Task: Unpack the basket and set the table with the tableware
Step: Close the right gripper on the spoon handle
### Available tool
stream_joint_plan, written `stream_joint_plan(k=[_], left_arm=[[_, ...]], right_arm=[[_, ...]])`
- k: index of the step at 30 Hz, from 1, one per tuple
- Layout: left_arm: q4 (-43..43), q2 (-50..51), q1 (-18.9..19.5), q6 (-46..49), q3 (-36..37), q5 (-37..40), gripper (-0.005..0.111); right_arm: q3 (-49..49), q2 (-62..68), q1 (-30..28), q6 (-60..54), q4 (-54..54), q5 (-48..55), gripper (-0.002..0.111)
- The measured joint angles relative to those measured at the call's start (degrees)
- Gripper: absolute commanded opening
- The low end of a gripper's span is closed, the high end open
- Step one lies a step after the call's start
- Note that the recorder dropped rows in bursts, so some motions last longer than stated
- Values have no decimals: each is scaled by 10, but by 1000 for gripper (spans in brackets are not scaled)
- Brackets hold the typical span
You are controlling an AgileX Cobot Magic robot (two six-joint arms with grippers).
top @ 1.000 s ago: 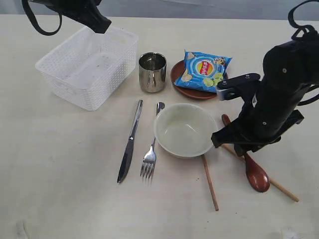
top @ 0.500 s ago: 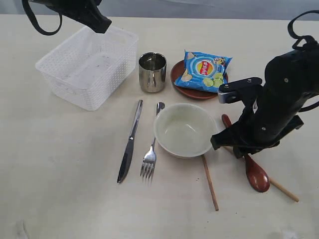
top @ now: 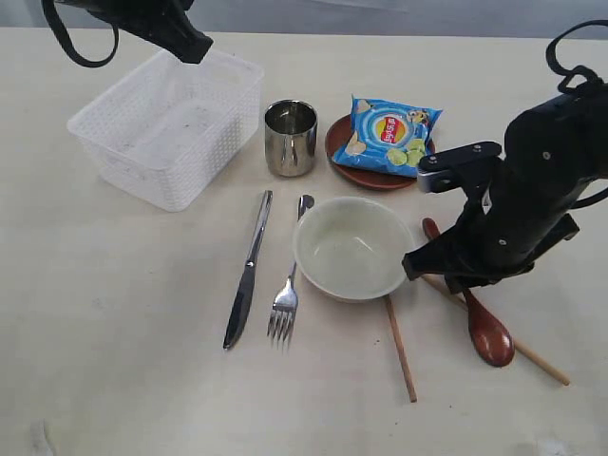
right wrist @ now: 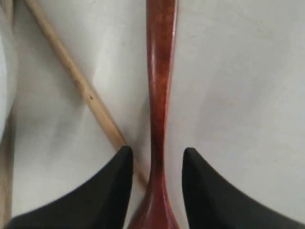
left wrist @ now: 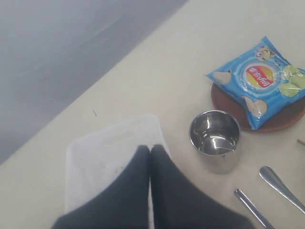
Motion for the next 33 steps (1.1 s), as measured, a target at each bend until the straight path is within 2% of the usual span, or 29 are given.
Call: stream_joint_plan(k=[4, 23, 28, 33], left_arm=[[0, 0, 0, 0, 0, 0, 0], [-1, 0, 0, 0, 0, 0, 0], [-1, 0, 0, 0, 0, 0, 0], [-1, 0, 0, 0, 0, -2, 0]], right_arm=[[0, 0, 0, 2, 0, -16, 22], [-1, 36, 0, 17, -3, -27, 22], [-1, 36, 0, 27, -3, -34, 0], [-1, 36, 0, 28, -1, -34, 0]])
